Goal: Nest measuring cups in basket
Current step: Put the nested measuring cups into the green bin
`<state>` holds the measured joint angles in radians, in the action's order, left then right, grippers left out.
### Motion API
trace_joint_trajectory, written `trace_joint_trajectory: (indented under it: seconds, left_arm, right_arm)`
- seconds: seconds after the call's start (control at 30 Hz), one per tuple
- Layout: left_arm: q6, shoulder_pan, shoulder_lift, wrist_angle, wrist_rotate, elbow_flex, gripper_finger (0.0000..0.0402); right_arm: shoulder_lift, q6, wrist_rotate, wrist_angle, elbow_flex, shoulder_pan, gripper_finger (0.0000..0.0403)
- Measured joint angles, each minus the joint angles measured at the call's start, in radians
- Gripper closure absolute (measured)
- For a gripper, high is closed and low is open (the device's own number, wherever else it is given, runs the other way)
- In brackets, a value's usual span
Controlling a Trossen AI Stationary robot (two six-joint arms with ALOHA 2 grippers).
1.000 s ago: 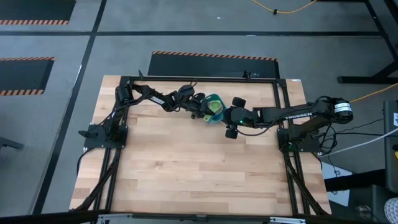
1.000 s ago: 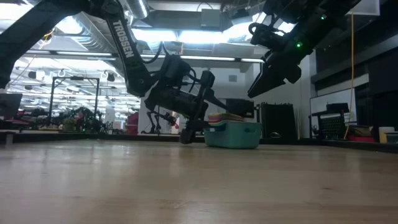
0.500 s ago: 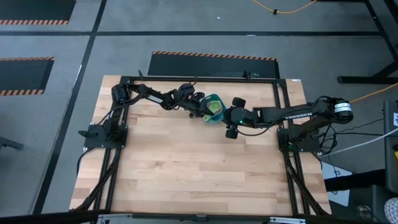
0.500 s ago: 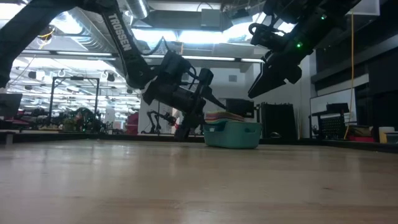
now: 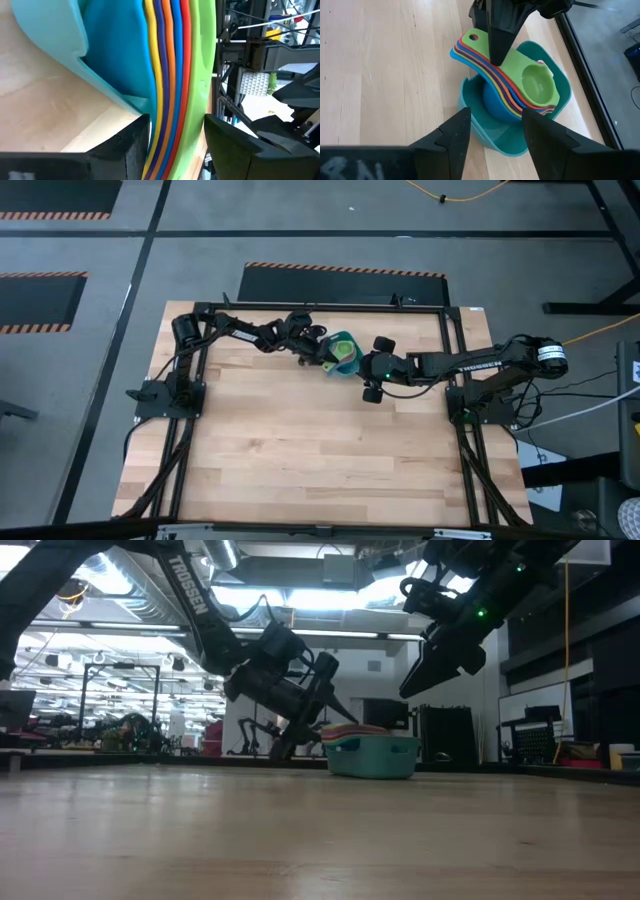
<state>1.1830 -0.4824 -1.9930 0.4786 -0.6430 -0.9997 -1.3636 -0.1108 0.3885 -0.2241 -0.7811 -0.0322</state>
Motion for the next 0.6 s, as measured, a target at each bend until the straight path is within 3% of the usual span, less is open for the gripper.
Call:
trace_joint_trajectory:
  seconds: [0.43, 0.6]
  left_arm:
    - [-0.090, -0.002, 0.000, 0.000, 0.052, 0.000, 0.0221]
    - [-0.093, -0.002, 0.000, 0.000, -0.020, 0.000, 0.0221]
  right_arm:
    - [0.000, 0.000, 0.000, 0.000, 0.000, 0.000, 0.0221]
    - [0.000, -0.001, 0.000, 0.000, 0.000, 0.000, 0.0221]
